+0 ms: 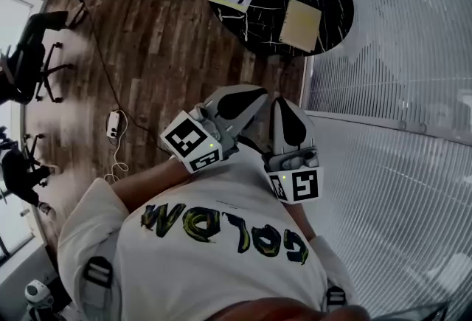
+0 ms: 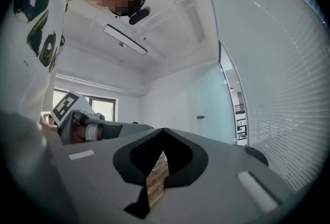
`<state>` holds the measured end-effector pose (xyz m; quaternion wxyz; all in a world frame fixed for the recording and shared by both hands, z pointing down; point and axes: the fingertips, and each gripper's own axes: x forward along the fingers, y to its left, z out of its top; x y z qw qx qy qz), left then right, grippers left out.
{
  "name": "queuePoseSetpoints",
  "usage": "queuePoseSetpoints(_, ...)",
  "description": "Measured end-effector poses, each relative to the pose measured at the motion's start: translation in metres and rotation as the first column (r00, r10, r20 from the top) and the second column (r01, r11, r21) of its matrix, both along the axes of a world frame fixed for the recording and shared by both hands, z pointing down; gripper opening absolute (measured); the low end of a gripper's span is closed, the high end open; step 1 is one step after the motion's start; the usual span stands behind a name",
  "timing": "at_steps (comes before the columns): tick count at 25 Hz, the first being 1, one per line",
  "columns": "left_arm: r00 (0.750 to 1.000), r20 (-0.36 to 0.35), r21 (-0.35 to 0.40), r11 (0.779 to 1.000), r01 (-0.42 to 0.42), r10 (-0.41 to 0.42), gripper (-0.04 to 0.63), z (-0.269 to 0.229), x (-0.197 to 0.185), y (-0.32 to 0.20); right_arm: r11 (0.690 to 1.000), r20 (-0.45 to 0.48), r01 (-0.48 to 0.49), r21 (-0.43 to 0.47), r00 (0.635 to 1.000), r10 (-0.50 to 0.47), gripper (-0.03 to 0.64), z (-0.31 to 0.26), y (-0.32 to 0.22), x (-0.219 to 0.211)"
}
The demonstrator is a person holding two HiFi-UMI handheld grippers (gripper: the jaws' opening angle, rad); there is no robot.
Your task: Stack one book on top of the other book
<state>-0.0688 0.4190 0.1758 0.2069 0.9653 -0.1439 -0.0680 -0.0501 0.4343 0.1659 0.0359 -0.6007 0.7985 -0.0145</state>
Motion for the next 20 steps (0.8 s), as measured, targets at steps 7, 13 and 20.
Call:
queuePoseSetpoints(7, 0.999, 0.015, -0.012, 0.999, 0.033, -0.033, 0.0, 0.009, 0.013, 0.003, 0.999, -0.001, -0.004, -0.038, 1.0, 0.004, 0.003, 0.013, 0.003, 0.02)
queuePoseSetpoints(13, 0.998, 0.035, -0.03, 0.998, 0.056, -0.055, 0.0, 0.016, 0.019, 0.004, 0.999, 0.009, 0.015, -0.049, 1.0, -0.015, 0.003, 0.017, 0.005, 0.027)
queuePoseSetpoints(20, 0.997, 0.044, -0.057, 0.996, 0.071, -0.069, 0.0, 0.021, 0.027, -0.002, 0.998, 0.018, 0.023, -0.059, 1.0, -0.022, 0.002, 0.02, 0.002, 0.037)
